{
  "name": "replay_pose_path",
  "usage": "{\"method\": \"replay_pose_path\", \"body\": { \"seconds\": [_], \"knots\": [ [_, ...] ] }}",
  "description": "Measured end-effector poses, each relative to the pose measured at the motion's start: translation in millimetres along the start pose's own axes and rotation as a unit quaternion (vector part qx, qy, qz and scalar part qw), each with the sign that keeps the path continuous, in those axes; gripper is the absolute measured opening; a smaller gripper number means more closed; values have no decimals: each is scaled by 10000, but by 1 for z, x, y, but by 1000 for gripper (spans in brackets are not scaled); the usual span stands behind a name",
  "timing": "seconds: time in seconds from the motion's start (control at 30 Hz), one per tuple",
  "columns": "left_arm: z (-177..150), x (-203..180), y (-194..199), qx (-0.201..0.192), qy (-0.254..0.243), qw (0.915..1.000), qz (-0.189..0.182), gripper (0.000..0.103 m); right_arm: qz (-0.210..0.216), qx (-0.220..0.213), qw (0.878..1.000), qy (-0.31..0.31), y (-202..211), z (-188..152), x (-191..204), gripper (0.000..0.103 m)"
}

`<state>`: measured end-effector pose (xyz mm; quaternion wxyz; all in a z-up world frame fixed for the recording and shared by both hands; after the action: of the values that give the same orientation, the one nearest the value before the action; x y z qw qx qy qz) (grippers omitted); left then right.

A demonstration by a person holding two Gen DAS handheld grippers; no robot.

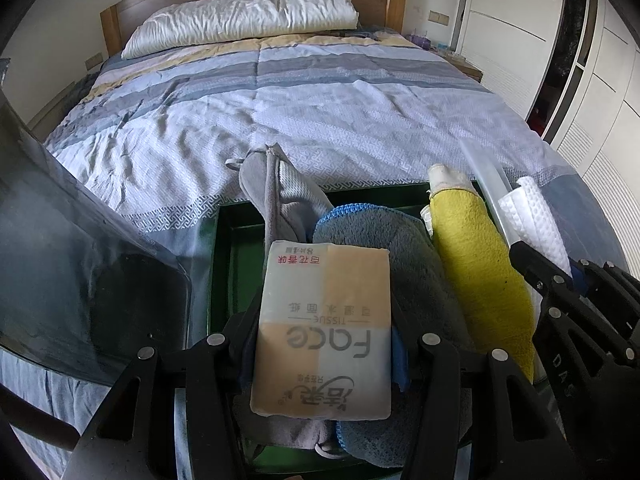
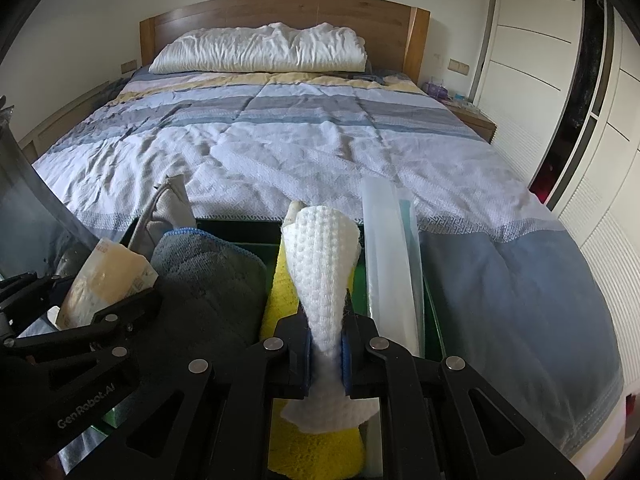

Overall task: Organize soft objects
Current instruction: 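Lower the tissue pack onto the grey towel while the right gripper lowers the white towel onto the yellow cloth, then open both grippers to release the tissue pack and white towel in the tray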

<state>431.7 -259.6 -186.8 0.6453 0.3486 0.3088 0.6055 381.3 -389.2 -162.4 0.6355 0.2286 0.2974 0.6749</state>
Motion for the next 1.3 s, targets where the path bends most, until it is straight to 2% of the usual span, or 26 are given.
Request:
{"method": "replay_pose_path", "body": {
  "seconds": [0.43, 0.47, 0.5, 0.57, 0.63, 0.7, 0.93, 1.1, 1.3],
  "knots": [
    [-4, -2, -6, 79, 8, 10000, 3, 47, -17, 192, 9998, -22, -16, -4, -3, 14],
    [-4, -2, -6, 81, 14, 10000, 6, 47, -10, 193, 9998, -42, -16, -4, -3, 17],
    [-4, -2, -6, 86, 15, 10000, 5, 49, 1, 193, 9998, -67, -16, -3, -4, 26],
    [-4, -3, -7, 93, 10, 10000, 9, 50, 47, 172, 9998, -97, -14, -4, -5, 36],
    [-4, -2, -7, 101, 19, 9999, 22, 52, 80, 139, 9998, -116, -12, -4, -4, 37],
    [-3, -3, -7, 95, 30, 9999, 11, 63, 89, 137, 9998, -124, -11, -4, -5, 45],
    [-1, -2, -4, 50, 50, 10000, -43, 66, 95, 106, 9998, -135, -5, -5, -6, 51],
    [2, 0, 1, -35, 86, 9999, -52, 75, 84, 46, 9998, -181, 1, -3, -10, 56],
    [7, 1, 12, -170, 120, 9997, -130, 75, 91, -79, 9996, -257, 15, 2, -13, 58]
  ]
}}
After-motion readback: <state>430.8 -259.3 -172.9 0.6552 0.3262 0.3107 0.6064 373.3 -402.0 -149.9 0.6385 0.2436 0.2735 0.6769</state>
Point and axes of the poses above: each gripper's, at about its wrist camera, not at the fingertips, and y roughly against the way its jaws point, x to its left, z to its top, the point moved 4 cm from there along -y, roughly the way its jaws point, and after that the axes turned 5 degrees about z, right-handed, at the moved point
